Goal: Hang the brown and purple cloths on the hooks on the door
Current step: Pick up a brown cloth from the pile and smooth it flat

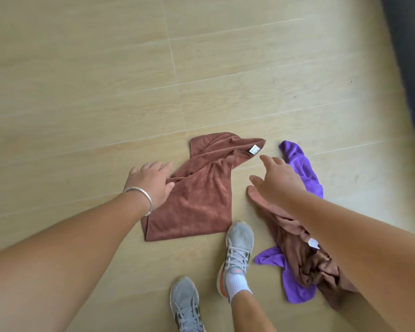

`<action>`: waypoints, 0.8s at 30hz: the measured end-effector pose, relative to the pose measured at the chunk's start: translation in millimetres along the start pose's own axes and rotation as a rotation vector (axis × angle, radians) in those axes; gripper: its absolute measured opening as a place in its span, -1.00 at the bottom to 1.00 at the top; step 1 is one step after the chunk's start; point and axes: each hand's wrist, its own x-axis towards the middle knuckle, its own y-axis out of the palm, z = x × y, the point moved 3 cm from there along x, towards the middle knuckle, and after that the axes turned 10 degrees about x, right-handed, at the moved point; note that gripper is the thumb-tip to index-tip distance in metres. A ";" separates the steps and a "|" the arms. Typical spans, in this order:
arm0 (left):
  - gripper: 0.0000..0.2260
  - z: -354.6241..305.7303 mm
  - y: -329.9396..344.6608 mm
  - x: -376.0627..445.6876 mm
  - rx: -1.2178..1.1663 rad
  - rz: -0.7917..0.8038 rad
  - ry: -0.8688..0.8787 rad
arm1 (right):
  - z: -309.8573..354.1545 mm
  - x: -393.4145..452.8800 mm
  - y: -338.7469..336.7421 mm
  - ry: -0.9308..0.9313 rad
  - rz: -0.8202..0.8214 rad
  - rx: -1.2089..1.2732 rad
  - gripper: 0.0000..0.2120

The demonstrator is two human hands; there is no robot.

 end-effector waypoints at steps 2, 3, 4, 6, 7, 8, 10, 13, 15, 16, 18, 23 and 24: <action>-0.49 -6.3 -2.3 29.3 0.010 0.001 0.008 | -4.9 25.2 0.7 -0.021 -0.009 0.006 -0.41; -0.49 -10.1 -1.1 46.4 0.008 0.001 0.011 | -9.3 38.5 2.4 -0.022 -0.014 0.012 -0.43; -0.49 -13.0 2.5 64.4 -0.002 0.001 0.004 | -13.8 53.5 6.7 -0.026 -0.017 0.018 -0.46; -0.48 -19.3 12.6 99.4 -0.006 0.007 -0.002 | -24.4 81.1 17.6 -0.022 -0.015 0.021 -0.50; -0.48 -23.5 20.5 119.4 0.003 0.013 0.000 | -31.7 97.0 25.1 -0.015 -0.012 0.015 -0.51; -0.48 -26.4 28.3 139.0 0.010 0.016 -0.004 | -38.7 113.0 32.6 -0.005 -0.010 0.015 -0.51; -0.48 -31.6 45.3 178.7 0.037 0.002 -0.005 | -51.3 147.0 47.7 0.027 -0.026 0.029 -0.52; -0.48 -37.8 68.2 234.8 0.070 -0.036 -0.020 | -69.8 199.1 63.0 0.066 -0.135 0.034 -0.54; -0.46 -39.9 85.1 268.8 0.065 -0.067 -0.029 | -81.9 235.2 72.4 0.084 -0.231 0.018 -0.54; -0.45 -42.0 92.8 281.5 0.070 -0.085 -0.023 | -87.6 249.9 75.4 0.092 -0.282 -0.002 -0.55; -0.40 -46.2 109.8 308.1 0.083 -0.102 0.001 | -99.9 279.6 85.7 0.116 -0.344 -0.043 -0.54; -0.30 -52.2 151.7 335.1 0.125 -0.190 0.043 | -122.6 311.5 120.7 0.006 -0.326 -0.181 -0.35; -0.30 -50.9 157.3 333.9 0.128 -0.229 0.060 | -127.2 311.4 126.4 -0.015 -0.317 -0.189 -0.32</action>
